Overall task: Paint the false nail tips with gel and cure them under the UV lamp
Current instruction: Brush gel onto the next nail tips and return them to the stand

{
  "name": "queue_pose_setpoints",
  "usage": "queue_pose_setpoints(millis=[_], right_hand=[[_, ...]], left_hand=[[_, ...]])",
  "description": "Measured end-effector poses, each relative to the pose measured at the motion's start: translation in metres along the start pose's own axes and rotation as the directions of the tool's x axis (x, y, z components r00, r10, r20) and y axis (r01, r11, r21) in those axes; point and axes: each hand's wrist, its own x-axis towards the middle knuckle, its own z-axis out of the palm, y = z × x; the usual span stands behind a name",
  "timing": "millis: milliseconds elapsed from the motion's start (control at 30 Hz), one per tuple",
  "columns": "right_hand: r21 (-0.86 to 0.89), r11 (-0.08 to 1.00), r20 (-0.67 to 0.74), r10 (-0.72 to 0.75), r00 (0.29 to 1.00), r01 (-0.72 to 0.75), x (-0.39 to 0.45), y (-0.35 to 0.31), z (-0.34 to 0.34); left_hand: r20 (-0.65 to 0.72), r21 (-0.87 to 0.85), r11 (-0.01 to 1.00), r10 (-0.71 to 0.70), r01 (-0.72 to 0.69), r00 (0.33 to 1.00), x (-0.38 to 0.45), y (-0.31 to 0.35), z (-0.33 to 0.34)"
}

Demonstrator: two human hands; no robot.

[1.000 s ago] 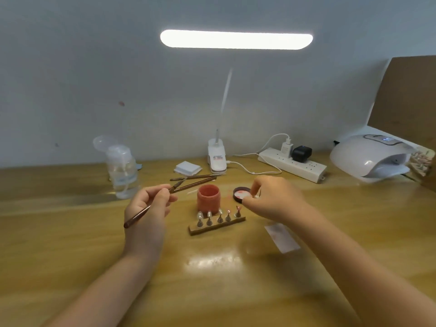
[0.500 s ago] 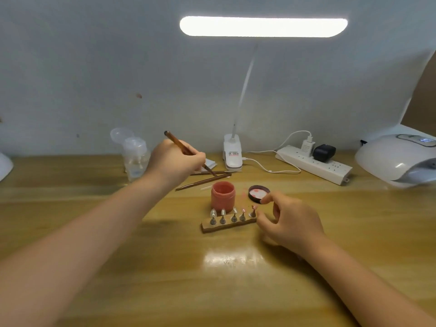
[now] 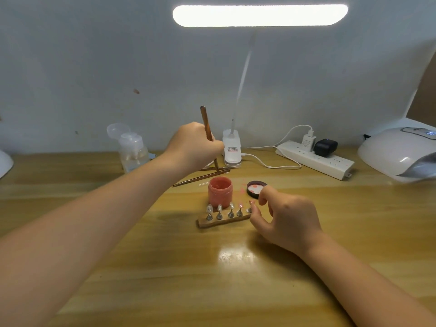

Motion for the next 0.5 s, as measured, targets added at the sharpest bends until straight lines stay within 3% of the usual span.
queue_pose_setpoints(millis=[367, 500], right_hand=[[0.050, 0.999, 0.004, 0.005, 1.000, -0.006, -0.001, 0.000, 0.000], [0.049, 0.999, 0.027, -0.004, 1.000, 0.003, -0.001, 0.001, 0.000]], left_hand=[[0.226, 0.115, 0.984, -0.157, 0.134, 0.961, 0.001, -0.008, 0.019], [0.191, 0.025, 0.981, -0.191, 0.190, 0.963, 0.000, -0.012, 0.018]])
